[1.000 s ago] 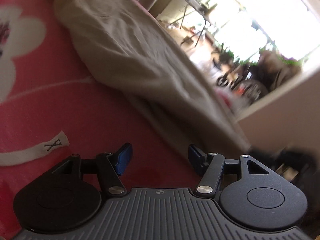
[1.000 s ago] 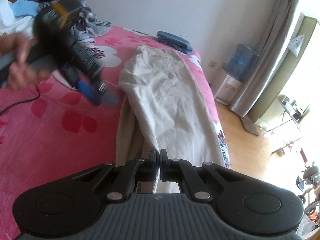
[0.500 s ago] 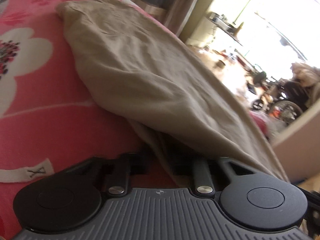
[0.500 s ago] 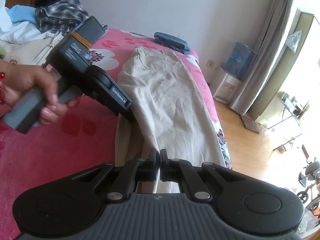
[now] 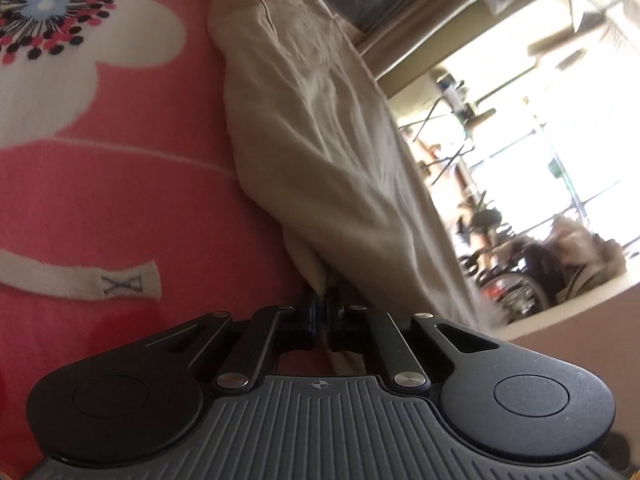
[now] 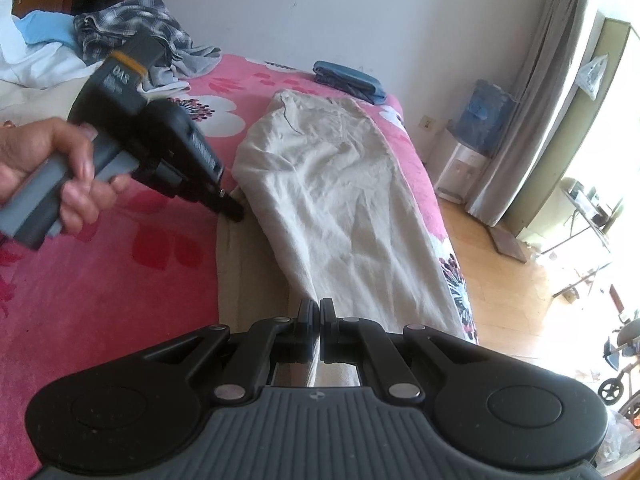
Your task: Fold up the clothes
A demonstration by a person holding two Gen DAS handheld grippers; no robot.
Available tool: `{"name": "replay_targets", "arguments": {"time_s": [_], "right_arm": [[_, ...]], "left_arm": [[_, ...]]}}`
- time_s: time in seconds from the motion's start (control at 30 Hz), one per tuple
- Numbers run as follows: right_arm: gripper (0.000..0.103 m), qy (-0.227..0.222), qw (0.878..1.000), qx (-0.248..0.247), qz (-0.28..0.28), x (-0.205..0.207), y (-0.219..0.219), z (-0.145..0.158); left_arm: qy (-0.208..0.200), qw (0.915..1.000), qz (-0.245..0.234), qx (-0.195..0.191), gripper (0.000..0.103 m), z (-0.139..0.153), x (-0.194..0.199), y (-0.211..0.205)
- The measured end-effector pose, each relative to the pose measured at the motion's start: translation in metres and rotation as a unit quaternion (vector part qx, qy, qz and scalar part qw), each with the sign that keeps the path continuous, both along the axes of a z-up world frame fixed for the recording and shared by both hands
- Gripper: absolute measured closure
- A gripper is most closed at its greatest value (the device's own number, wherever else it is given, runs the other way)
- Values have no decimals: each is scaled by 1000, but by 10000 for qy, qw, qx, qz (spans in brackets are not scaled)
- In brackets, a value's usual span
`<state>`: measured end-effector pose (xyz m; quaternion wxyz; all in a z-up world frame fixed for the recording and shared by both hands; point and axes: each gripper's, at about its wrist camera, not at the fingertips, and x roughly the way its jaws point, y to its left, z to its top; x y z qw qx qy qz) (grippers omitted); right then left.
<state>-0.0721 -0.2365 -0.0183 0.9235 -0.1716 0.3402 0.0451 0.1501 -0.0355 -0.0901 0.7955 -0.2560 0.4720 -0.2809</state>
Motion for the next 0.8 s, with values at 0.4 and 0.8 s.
{"name": "replay_targets", "arguments": {"time_s": [0.4, 0.8], "right_arm": [[101, 44, 9999, 26, 143, -2, 6, 0], [94, 1138, 9901, 193, 801, 3, 20, -42]], "left_arm": [[-323, 9973, 217, 626, 102, 3, -2, -5], [-202, 9973, 241, 668, 101, 7, 1, 3]]}}
